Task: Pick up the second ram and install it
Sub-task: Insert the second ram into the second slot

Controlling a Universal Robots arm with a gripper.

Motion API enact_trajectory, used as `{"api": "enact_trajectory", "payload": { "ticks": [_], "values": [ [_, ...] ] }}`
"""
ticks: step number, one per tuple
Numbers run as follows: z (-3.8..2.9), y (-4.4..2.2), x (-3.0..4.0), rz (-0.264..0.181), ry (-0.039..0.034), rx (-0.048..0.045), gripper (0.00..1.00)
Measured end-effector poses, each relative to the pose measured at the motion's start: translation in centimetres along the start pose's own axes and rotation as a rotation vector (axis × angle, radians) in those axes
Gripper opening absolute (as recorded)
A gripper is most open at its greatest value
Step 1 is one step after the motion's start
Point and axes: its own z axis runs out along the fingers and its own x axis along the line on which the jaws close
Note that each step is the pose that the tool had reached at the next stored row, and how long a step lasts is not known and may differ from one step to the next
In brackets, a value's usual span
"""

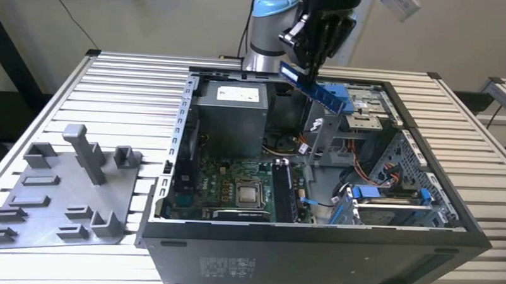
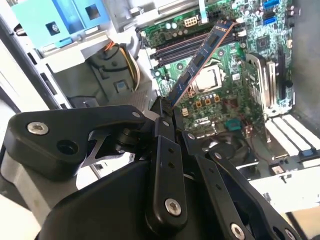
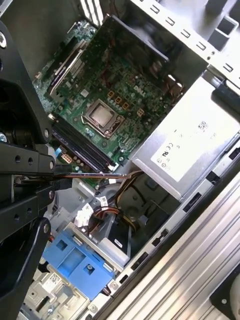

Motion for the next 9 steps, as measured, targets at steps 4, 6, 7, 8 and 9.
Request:
{"api": "enact_trajectory", "payload": {
  "ticks": [4,6,7,8,9],
  "values": [
    [0.04,0.00,0.00,0.063,-0.0013,0.0014,0.14],
    [0.07,0.00,0.00,0.094,-0.0019,0.0021,0.14],
    [0.08,0.00,0.00,0.110,-0.0022,0.0025,0.14],
    [0.09,0.00,0.00,0.125,-0.0025,0.0029,0.14],
    [0.10,0.00,0.00,0.141,-0.0028,0.0032,0.14]
  ]
}}
